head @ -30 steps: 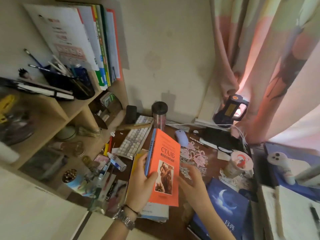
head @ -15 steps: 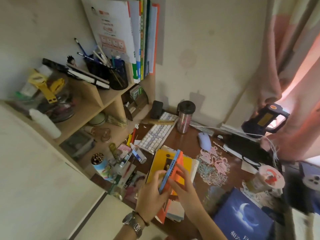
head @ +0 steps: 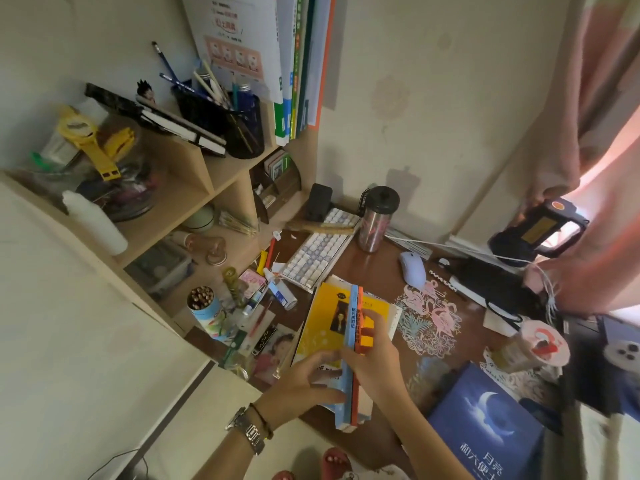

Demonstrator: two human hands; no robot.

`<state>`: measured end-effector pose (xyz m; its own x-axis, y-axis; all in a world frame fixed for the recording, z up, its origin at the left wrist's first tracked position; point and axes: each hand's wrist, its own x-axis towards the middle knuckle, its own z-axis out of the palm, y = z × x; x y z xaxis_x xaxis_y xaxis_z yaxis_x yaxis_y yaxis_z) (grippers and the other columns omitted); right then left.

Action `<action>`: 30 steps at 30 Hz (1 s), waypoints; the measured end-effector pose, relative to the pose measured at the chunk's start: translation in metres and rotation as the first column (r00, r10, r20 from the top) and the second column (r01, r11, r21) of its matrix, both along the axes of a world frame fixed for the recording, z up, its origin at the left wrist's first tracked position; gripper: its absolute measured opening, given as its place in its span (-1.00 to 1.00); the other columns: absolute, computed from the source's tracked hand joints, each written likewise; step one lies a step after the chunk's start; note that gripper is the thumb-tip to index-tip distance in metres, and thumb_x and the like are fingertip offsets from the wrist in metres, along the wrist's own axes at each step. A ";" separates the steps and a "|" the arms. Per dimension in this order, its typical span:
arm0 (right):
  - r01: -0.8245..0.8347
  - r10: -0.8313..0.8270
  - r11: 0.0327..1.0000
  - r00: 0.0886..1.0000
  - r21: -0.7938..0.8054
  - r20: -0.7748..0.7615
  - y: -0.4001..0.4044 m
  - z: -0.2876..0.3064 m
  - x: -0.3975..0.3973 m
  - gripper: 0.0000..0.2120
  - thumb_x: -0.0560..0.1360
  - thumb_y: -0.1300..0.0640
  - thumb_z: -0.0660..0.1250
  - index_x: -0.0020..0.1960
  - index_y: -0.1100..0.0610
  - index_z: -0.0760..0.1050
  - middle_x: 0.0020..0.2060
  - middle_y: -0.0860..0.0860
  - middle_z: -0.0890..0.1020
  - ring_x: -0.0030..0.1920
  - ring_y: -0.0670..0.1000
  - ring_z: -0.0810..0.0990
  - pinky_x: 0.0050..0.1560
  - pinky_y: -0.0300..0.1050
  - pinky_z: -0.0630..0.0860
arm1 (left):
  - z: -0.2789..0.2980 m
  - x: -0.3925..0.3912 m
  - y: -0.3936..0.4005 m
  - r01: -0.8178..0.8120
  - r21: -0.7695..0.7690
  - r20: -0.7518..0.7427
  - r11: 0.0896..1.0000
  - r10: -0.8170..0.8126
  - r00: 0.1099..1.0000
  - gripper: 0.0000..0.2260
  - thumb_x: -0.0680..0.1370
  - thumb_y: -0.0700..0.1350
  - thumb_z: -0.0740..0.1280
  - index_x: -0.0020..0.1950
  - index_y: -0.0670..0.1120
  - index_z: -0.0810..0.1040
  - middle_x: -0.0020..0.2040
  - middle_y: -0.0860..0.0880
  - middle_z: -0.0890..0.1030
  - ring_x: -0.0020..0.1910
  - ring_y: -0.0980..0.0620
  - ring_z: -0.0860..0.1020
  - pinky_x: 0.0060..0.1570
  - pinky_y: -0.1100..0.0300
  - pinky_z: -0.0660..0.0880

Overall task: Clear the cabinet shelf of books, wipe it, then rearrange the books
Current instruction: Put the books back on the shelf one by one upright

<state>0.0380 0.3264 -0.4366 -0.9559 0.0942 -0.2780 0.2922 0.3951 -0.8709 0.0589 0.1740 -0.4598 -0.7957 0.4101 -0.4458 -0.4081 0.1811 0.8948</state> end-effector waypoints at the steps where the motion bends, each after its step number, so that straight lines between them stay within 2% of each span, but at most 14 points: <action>1: -0.008 0.008 1.000 1.000 0.025 -0.001 0.000 0.001 0.000 -0.47 0.45 0.25 0.39 0.21 -0.16 0.23 -0.06 -0.06 0.55 -0.15 -0.09 0.57 -0.31 -0.34 0.51 | -0.003 0.000 -0.001 0.008 0.006 0.011 1.000 -0.008 1.000 -0.54 0.44 -0.22 0.45 0.27 0.10 0.44 0.30 0.14 0.47 0.19 0.23 0.52 0.05 0.24 0.55; 4: -0.007 0.009 0.996 1.000 0.093 -0.012 0.000 0.004 0.001 -0.47 0.46 0.25 0.36 0.33 -0.08 0.28 0.00 -0.01 0.54 -0.18 -0.15 0.52 -0.39 -0.42 0.42 | -0.009 -0.001 0.000 0.007 0.020 0.055 1.000 -0.008 0.998 -0.56 0.40 -0.08 0.42 0.26 0.06 0.47 0.28 0.07 0.51 0.14 0.16 0.58 0.13 0.17 0.54; 6: -0.013 0.015 0.992 1.000 0.125 -0.018 0.001 0.006 0.001 -0.44 0.47 0.25 0.35 0.40 -0.04 0.29 0.06 0.02 0.53 -0.19 -0.16 0.51 -0.40 -0.43 0.43 | -0.010 -0.001 0.003 -0.004 0.043 0.069 0.999 0.001 0.998 -0.55 0.38 -0.04 0.38 0.27 0.05 0.45 0.24 0.07 0.51 0.11 0.14 0.59 0.08 0.22 0.53; 8: -0.018 0.020 0.995 1.000 0.099 -0.019 0.004 0.008 0.002 -0.45 0.48 0.27 0.33 0.41 -0.03 0.31 0.10 0.02 0.55 -0.17 -0.14 0.54 -0.38 -0.42 0.44 | -0.011 -0.001 0.007 0.000 0.052 0.052 0.999 -0.003 0.999 -0.49 0.38 0.04 0.39 0.31 0.12 0.38 0.25 0.12 0.46 0.16 0.16 0.55 0.06 0.25 0.52; 10: -0.025 0.026 0.999 1.000 0.021 -0.016 0.008 0.013 0.001 -0.49 0.49 0.32 0.30 0.39 0.00 0.37 0.01 -0.02 0.58 -0.17 -0.12 0.57 -0.36 -0.39 0.47 | -0.015 -0.003 0.007 -0.047 0.030 0.007 0.998 0.047 0.999 -0.48 0.42 0.09 0.42 0.32 0.18 0.30 0.31 0.13 0.38 0.24 0.14 0.45 0.07 0.30 0.48; 12: -0.036 0.036 0.999 0.999 -0.020 -0.021 0.009 0.021 -0.001 -0.51 0.49 0.34 0.28 0.35 -0.03 0.41 -0.10 -0.07 0.57 -0.18 -0.07 0.59 -0.28 -0.25 0.54 | -0.016 -0.006 0.005 -0.111 0.043 -0.030 0.993 0.112 0.993 -0.47 0.44 0.09 0.44 0.32 0.17 0.27 0.35 0.14 0.32 0.30 0.11 0.39 0.10 0.32 0.45; 14: -0.057 0.055 0.997 0.998 -0.059 -0.043 0.009 0.030 -0.005 -0.50 0.48 0.35 0.28 0.28 -0.11 0.44 -0.12 -0.04 0.56 -0.16 -0.01 0.59 -0.14 -0.03 0.60 | -0.017 -0.008 0.002 -0.170 0.081 -0.005 0.982 0.171 0.985 -0.40 0.36 0.16 0.49 0.29 0.23 0.27 0.32 0.17 0.33 0.28 0.15 0.40 0.12 0.26 0.47; 15: -0.064 0.059 0.994 0.996 -0.088 -0.060 0.009 0.034 -0.007 -0.49 0.47 0.36 0.29 0.25 -0.15 0.44 -0.10 -0.02 0.55 -0.16 -0.01 0.60 -0.11 0.00 0.61 | -0.015 -0.008 0.000 -0.207 0.105 0.016 0.973 0.206 0.978 -0.44 0.40 0.10 0.49 0.28 0.25 0.26 0.30 0.15 0.36 0.24 0.18 0.43 0.07 0.25 0.50; 18: -0.133 0.120 0.985 0.986 -0.106 -0.115 0.009 0.049 -0.014 -0.50 0.49 0.34 0.30 0.27 -0.15 0.41 -0.03 -0.07 0.56 -0.14 -0.11 0.60 -0.18 -0.20 0.59 | -0.009 -0.008 -0.003 -0.274 0.191 0.074 0.943 0.264 0.962 -0.47 0.54 -0.15 0.34 0.38 0.21 0.19 0.30 0.04 0.43 0.15 0.19 0.49 -0.12 0.31 0.56; 21: -0.171 0.151 0.980 0.971 -0.097 -0.183 0.010 0.062 -0.023 -0.51 0.47 0.31 0.35 0.29 -0.10 0.40 0.10 -0.09 0.56 -0.04 -0.18 0.58 -0.12 -0.22 0.58 | 0.002 -0.016 -0.005 -0.328 0.233 0.029 0.916 0.330 0.943 -0.45 0.51 -0.16 0.36 0.40 0.18 0.22 0.30 0.02 0.46 0.12 0.13 0.55 -0.12 0.30 0.57; 23: -0.180 0.156 0.980 0.962 -0.088 -0.226 0.011 0.075 -0.031 -0.52 0.47 0.28 0.37 0.27 -0.14 0.39 0.13 -0.11 0.57 0.04 -0.16 0.59 -0.03 -0.17 0.60 | 0.016 -0.027 -0.006 -0.345 0.273 0.011 0.898 0.355 0.935 -0.39 0.43 -0.13 0.42 0.40 0.14 0.25 0.31 -0.05 0.47 0.13 0.02 0.59 -0.06 0.20 0.58; 25: -0.195 0.161 0.975 0.951 -0.105 -0.265 0.013 0.091 -0.042 -0.51 0.47 0.28 0.38 0.20 -0.22 0.38 0.13 -0.08 0.59 0.06 -0.09 0.62 0.01 -0.08 0.62 | 0.035 -0.042 -0.009 -0.364 0.313 -0.031 0.877 0.392 0.919 -0.35 0.39 -0.11 0.47 0.40 0.12 0.26 0.29 -0.06 0.50 0.12 -0.02 0.60 -0.05 0.15 0.59; 28: -0.267 0.206 0.952 0.919 -0.147 -0.336 0.015 0.127 -0.056 -0.46 0.48 0.31 0.38 0.23 -0.22 0.33 0.11 -0.07 0.60 -0.01 -0.08 0.66 -0.11 -0.13 0.64 | 0.072 -0.065 -0.015 -0.328 0.331 -0.174 0.885 0.399 0.900 -0.25 0.34 -0.04 0.55 0.42 0.14 0.24 0.31 -0.03 0.48 0.16 -0.02 0.59 0.05 0.03 0.59; 30: -0.329 0.262 0.936 0.886 -0.122 -0.384 0.017 0.155 -0.066 -0.40 0.47 0.32 0.39 0.29 -0.21 0.28 0.07 -0.12 0.57 -0.04 -0.14 0.66 -0.19 -0.20 0.62 | 0.103 -0.082 -0.020 -0.305 0.322 -0.301 0.896 0.403 0.864 -0.29 0.41 -0.07 0.52 0.44 0.14 0.22 0.33 0.01 0.47 0.18 0.02 0.57 0.07 0.04 0.58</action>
